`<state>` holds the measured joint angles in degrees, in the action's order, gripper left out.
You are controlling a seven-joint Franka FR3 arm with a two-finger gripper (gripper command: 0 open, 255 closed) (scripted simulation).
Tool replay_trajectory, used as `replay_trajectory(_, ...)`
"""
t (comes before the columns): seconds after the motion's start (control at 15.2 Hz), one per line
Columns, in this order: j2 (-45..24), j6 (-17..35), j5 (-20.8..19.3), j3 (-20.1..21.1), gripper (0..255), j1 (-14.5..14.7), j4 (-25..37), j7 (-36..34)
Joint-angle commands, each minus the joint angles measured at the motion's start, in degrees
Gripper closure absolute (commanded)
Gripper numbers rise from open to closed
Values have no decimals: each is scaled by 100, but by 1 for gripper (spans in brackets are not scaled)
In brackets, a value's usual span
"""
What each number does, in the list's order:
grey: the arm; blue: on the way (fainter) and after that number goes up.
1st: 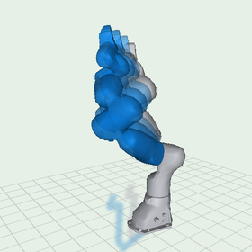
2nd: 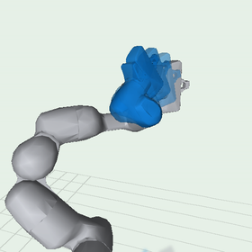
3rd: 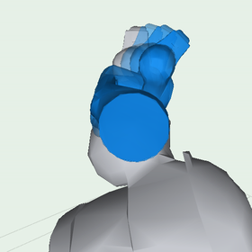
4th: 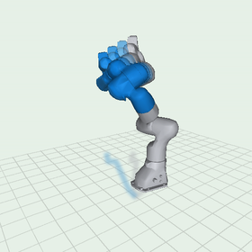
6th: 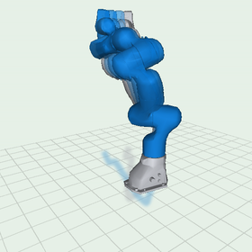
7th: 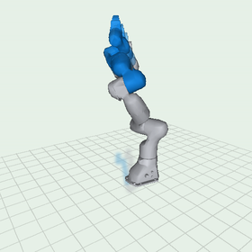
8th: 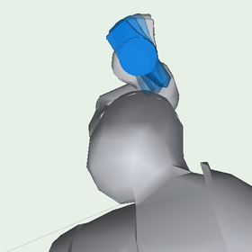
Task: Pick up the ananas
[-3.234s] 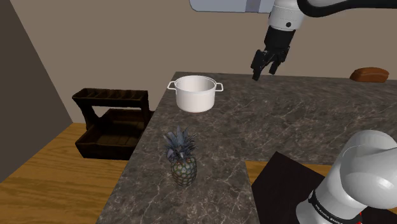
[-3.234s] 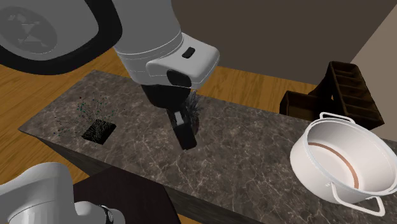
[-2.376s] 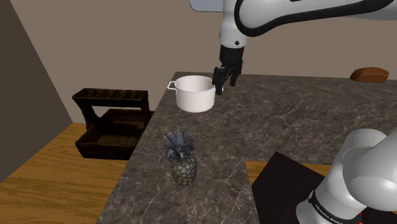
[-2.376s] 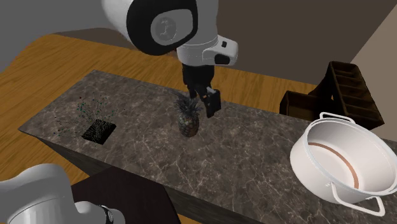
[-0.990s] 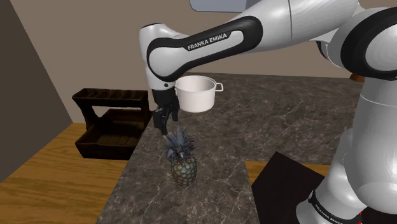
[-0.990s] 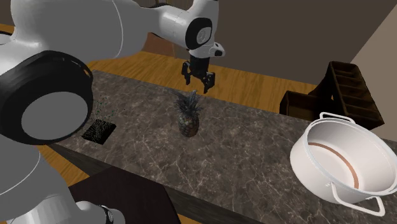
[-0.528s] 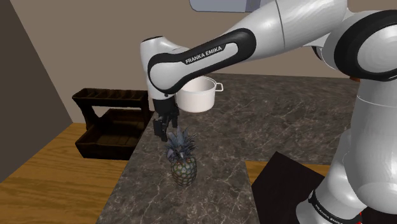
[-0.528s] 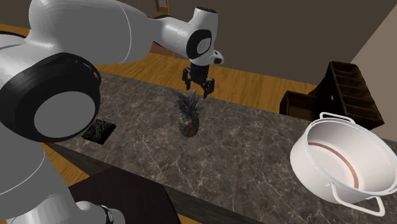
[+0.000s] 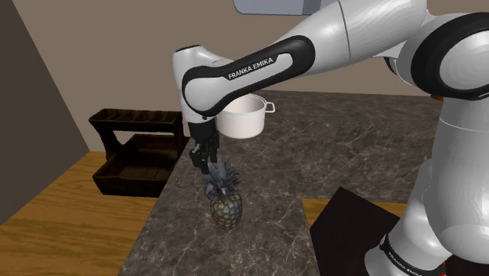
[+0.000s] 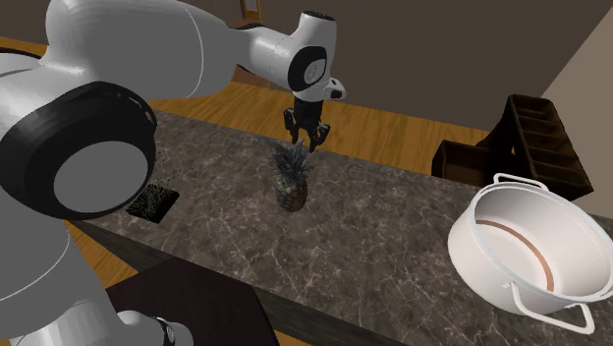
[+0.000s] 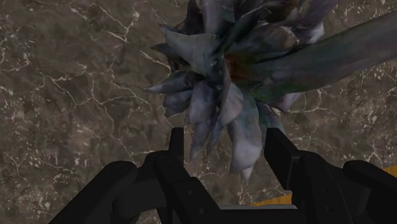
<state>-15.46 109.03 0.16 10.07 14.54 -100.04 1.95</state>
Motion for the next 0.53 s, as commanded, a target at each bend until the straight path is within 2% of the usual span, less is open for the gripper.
replay_trajectory(0.0,-7,-2,-2,-1,255,0,-6,1)
replay_trajectory(0.46,115,-435,18,6,255,-4,307,-1)
